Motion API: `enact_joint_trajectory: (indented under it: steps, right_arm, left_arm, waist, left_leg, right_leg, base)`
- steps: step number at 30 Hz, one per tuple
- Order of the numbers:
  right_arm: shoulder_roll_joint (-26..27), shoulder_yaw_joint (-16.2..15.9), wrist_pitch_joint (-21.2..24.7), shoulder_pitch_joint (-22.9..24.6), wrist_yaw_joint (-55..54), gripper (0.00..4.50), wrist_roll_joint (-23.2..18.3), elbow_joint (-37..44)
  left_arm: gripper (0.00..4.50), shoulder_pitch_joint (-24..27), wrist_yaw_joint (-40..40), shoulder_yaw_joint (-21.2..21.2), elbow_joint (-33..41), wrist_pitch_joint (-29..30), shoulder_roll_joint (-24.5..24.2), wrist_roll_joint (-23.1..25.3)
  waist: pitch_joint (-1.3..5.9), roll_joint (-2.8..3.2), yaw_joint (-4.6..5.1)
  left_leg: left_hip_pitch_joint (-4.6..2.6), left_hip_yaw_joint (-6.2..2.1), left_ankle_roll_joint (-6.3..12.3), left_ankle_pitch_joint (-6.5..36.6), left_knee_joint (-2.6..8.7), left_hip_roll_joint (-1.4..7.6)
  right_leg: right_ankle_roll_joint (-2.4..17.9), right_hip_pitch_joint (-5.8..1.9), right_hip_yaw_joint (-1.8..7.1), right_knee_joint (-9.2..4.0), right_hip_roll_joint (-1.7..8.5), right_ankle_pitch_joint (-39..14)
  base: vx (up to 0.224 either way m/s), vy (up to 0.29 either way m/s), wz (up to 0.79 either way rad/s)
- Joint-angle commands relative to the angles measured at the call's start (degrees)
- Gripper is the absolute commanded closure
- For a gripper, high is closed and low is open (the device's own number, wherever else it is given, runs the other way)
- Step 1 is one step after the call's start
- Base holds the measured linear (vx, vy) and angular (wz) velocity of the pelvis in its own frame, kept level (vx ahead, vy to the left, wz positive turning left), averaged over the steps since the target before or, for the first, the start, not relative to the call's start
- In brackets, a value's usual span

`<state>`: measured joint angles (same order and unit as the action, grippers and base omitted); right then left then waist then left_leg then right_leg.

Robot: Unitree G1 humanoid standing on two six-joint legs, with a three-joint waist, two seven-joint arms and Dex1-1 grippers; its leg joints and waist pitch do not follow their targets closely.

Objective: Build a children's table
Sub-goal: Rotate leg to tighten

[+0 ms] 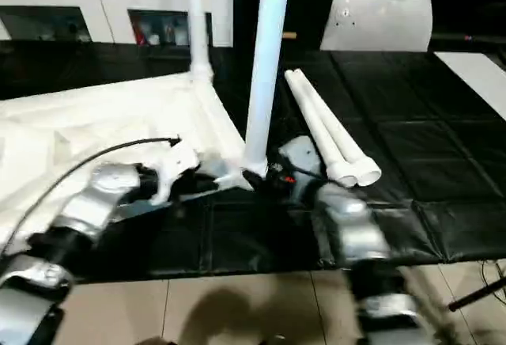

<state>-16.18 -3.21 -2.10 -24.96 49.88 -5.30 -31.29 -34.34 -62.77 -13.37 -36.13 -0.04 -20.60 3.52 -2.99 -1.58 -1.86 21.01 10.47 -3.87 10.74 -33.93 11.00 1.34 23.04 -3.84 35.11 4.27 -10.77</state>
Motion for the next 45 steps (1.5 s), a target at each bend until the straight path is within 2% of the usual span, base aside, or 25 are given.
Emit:
enact_joint_trajectory:
  steps: [1, 7, 9, 10, 12, 13, 14, 16, 17, 20, 31, 36, 38, 42, 43, 44, 45]
  right_arm:
    - [-1.15, -1.22, -0.56, -0.28, 4.85, 0.05, -1.64, 1.81]
    - [-4.64, -5.16, -0.91, -2.88, 15.93, 0.05, -1.56, 0.83]
    - [-5.12, -6.39, -1.94, -3.47, 18.42, 0.05, -0.88, -0.08]
    - [-5.27, -7.04, -3.45, -3.90, 18.57, 0.05, 0.18, -1.18]
    - [-5.30, -7.96, -4.40, -4.54, 19.69, 0.05, 1.08, -2.87]
    - [-5.30, -7.98, -4.40, -4.56, 19.75, 0.33, 1.09, -2.92]
    - [-5.02, -8.00, -4.28, -4.80, 20.43, 0.33, 0.60, -3.25]
    - [-4.64, -8.07, -3.79, -5.19, 21.76, 0.33, -0.34, -3.44]
    - [-4.60, -8.08, -3.66, -5.24, 21.97, 0.59, -0.50, -3.42]
    - [-4.50, -8.23, -3.05, -5.55, 23.37, 0.71, -1.40, -3.31]
    - [-4.33, -8.58, -3.37, -5.01, 25.99, 1.78, -2.38, -3.57]
    - [-4.06, -8.75, -2.86, -3.94, 25.92, 1.95, -2.53, -2.93]
    - [-3.30, -8.22, -1.42, -2.97, 25.40, 1.96, -3.50, -1.86]
    - [-1.97, -7.38, 2.73, -1.13, 23.39, 1.98, -5.38, 1.22]
    - [-0.68, -6.76, 4.59, -0.42, 20.80, 1.98, -5.97, 2.15]
    - [-0.68, -6.76, 4.59, -0.42, 20.80, 1.98, -5.97, 2.15]
    - [1.44, -6.34, 6.52, -0.01, 15.56, 1.98, -5.13, 2.51]
  left_arm:
    - [4.50, 1.17, -5.46, -2.22, -0.59, -1.72, -0.21, -1.20]
    - [4.50, 0.30, -15.14, -4.91, -1.54, -5.92, -3.86, -1.12]
    - [4.50, 0.00, -16.92, -5.61, -1.73, -6.67, -4.31, -1.07]
    - [4.50, -0.24, -17.30, -5.95, -2.06, -7.54, -4.47, -0.65]
    - [4.50, -0.69, -18.29, -6.71, -2.71, -8.60, -4.74, 0.13]
    - [4.50, -0.70, -18.33, -6.74, -2.72, -8.62, -4.74, 0.16]
    - [4.50, -0.96, -18.48, -6.92, -3.05, -9.11, -4.73, 0.33]
    - [4.50, -1.39, -18.92, -7.03, -3.46, -9.51, -4.65, 0.25]
    - [4.50, -1.45, -18.98, -7.04, -3.48, -9.52, -4.63, 0.21]
    - [4.50, -1.66, -19.67, -7.17, -3.60, -9.71, -4.62, -0.13]
    - [4.50, -1.64, -21.44, -7.75, -4.72, -11.13, -4.76, -0.32]
    - [4.50, -1.51, -21.73, -7.42, -5.10, -10.83, -4.50, -0.67]
    - [4.50, -1.24, -20.87, -6.97, -5.06, -9.90, -4.00, -1.18]
    - [4.50, -0.75, -17.86, -5.64, -4.12, -7.39, -2.54, -2.17]
    - [4.50, -0.75, -15.00, -4.86, -3.74, -6.50, -1.30, -2.31]
    - [4.50, -0.75, -15.00, -4.86, -3.74, -6.50, -1.30, -2.31]
    - [4.50, -1.01, -9.74, -4.11, -3.20, -4.53, 0.41, -1.49]
  waist:
    - [3.66, -0.12, -0.10]
    - [3.58, -0.35, -0.43]
    - [3.54, -0.36, -0.69]
    - [3.58, -0.62, -0.85]
    - [3.58, -0.61, -1.11]
    - [3.58, -0.61, -1.11]
    - [3.61, -0.86, -1.30]
    - [3.66, -0.95, -1.53]
    - [3.67, -1.00, -1.58]
    - [3.65, -1.08, -1.70]
    - [3.77, -0.84, -2.02]
    - [3.74, -0.80, -2.06]
    - [3.73, -0.63, -2.09]
    - [3.63, -0.65, -2.32]
    - [3.61, -0.61, -2.35]
    - [3.56, -0.63, -2.30]
    - [3.47, -0.34, -2.39]
  left_leg:
    - [-0.39, -0.59, 5.24, 9.52, 3.69, 2.33]
    - [-0.43, -0.49, 5.28, 9.28, 3.72, 2.64]
    - [-0.59, -0.42, 5.03, 9.58, 3.72, 2.76]
    - [-0.65, -0.38, 4.76, 9.74, 3.73, 2.80]
    - [-0.75, -0.44, 3.95, 9.78, 3.79, 2.76]
    - [-0.75, -0.44, 3.95, 9.78, 3.79, 2.76]
    - [-0.77, -0.41, 3.88, 9.57, 3.79, 2.80]
    - [-0.68, -0.40, 3.83, 9.42, 3.78, 2.80]
    - [-0.67, -0.40, 3.88, 9.26, 3.78, 2.81]
    - [-0.64, -0.39, 4.15, 8.88, 3.73, 2.82]
    - [-0.73, -0.41, 3.68, 8.86, 3.74, 2.84]
    - [-0.69, -0.41, 3.57, 9.22, 3.76, 2.78]
    - [-0.70, -0.43, 3.46, 9.35, 3.78, 2.81]
    - [-0.81, -0.43, 3.12, 10.05, 3.91, 2.87]
    - [-0.87, -0.48, 2.91, 10.41, 3.99, 2.91]
    - [-0.91, -0.47, 2.73, 10.66, 4.03, 2.89]
    - [-1.01, -0.53, 2.25, 11.94, 4.09, 2.85]
  right_leg:
    - [13.39, -3.17, 2.96, -4.02, 4.00, -8.10]
    - [14.00, -3.02, 2.78, -3.76, 3.87, -8.53]
    - [13.89, -2.85, 2.84, -3.76, 3.99, -8.90]
    - [13.80, -2.78, 2.85, -3.81, 4.01, -9.27]
    - [13.89, -2.72, 2.88, -3.73, 4.05, -9.30]
    - [13.89, -2.72, 2.88, -3.73, 4.05, -9.30]
    - [13.87, -2.78, 2.91, -3.65, 4.08, -8.83]
    - [13.90, -2.91, 2.89, -3.50, 4.07, -8.16]
    - [13.89, -2.96, 2.88, -3.45, 4.09, -7.85]
    - [13.89, -2.91, 2.87, -3.45, 4.15, -7.72]
    - [14.16, -2.94, 2.83, -3.34, 4.09, -7.12]
    - [14.14, -3.00, 2.80, -3.39, 4.07, -7.42]
    - [14.08, -3.01, 2.83, -3.43, 4.07, -7.45]
    - [13.86, -2.96, 2.83, -3.60, 4.08, -8.55]
    - [13.74, -2.90, 2.82, -3.65, 4.11, -9.26]
    - [13.65, -2.86, 2.82, -3.72, 4.03, -9.79]
    - [13.29, -2.77, 2.84, -3.96, 4.16, -11.80]
  base:
    - [0.000, 0.000, 0.00]
    - [0.000, 0.000, 0.00]
    - [0.000, 0.000, 0.00]
    - [0.000, 0.000, 0.00]
    - [0.000, 0.000, 0.00]
    - [0.000, 0.000, 0.00]
    - [0.000, 0.000, 0.00]
    - [0.000, 0.000, 0.00]
    - [0.000, 0.000, 0.00]
    - [0.000, 0.000, 0.00]
    - [0.000, 0.000, 0.00]
    - [0.000, 0.000, 0.00]
    - [0.000, 0.000, 0.00]
    - [0.000, 0.000, 0.00]
    - [0.000, 0.000, 0.00]
    - [0.000, 0.000, 0.00]
    - [0.000, 0.000, 0.00]
